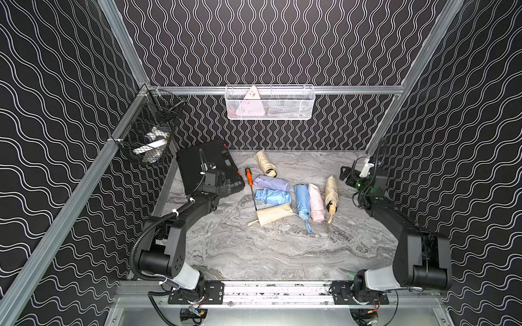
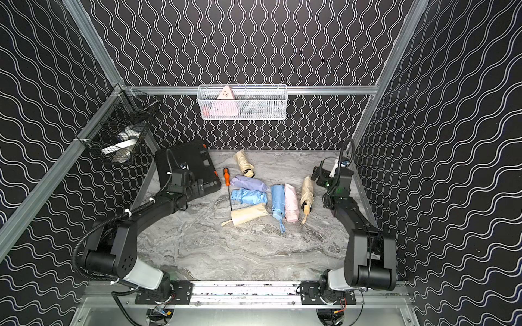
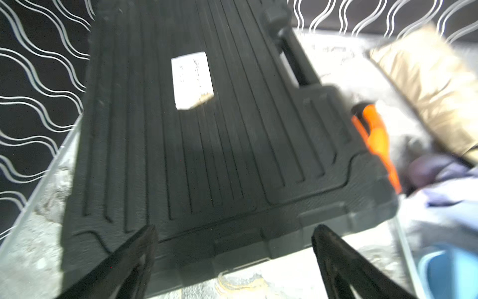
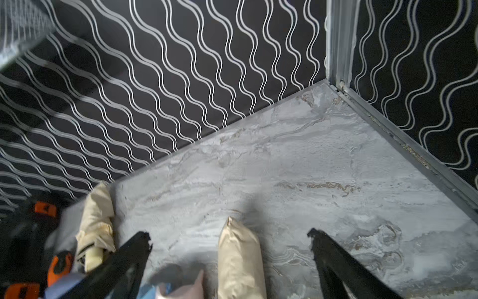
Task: Take umbrellas out of sleeves
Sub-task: Pick up the umbrella from the center of the board.
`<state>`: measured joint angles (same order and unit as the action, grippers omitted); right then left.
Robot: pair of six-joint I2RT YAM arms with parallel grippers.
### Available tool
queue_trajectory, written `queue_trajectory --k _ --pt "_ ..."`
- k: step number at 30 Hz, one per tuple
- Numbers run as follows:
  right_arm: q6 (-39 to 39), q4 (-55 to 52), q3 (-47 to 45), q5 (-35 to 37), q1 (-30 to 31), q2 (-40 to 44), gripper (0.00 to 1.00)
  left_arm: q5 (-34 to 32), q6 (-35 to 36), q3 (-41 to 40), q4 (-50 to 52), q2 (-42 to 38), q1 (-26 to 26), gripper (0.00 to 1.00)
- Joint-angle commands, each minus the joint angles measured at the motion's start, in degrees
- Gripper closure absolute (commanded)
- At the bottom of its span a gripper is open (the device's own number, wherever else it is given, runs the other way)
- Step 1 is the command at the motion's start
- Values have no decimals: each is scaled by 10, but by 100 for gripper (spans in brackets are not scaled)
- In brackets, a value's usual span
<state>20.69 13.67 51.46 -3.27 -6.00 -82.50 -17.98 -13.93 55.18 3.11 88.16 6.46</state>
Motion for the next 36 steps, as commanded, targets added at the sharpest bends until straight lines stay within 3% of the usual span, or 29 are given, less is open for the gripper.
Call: queue_trajectory --k 1,4,9,15,24,29,36 --pt "49 -108 24 32 2 9 0 13 -42 42 103 -8 5 1" --pt "93 -231 96 61 0 -11 0 68 -40 88 149 -6 16 1" --pt "100 -341 181 -10 2 -54 0 121 -51 138 212 -6 33 1" --pt "55 -445 248 -73 17 -90 0 222 -87 156 242 -5 49 1" --pt "20 -620 319 -102 92 -113 0 340 -123 149 276 -8 88 1" --pt "11 -679 316 -66 151 -105 0 359 -115 142 305 -24 103 1" --pt "35 -682 277 -68 161 -96 0 417 -124 120 303 -27 129 1"
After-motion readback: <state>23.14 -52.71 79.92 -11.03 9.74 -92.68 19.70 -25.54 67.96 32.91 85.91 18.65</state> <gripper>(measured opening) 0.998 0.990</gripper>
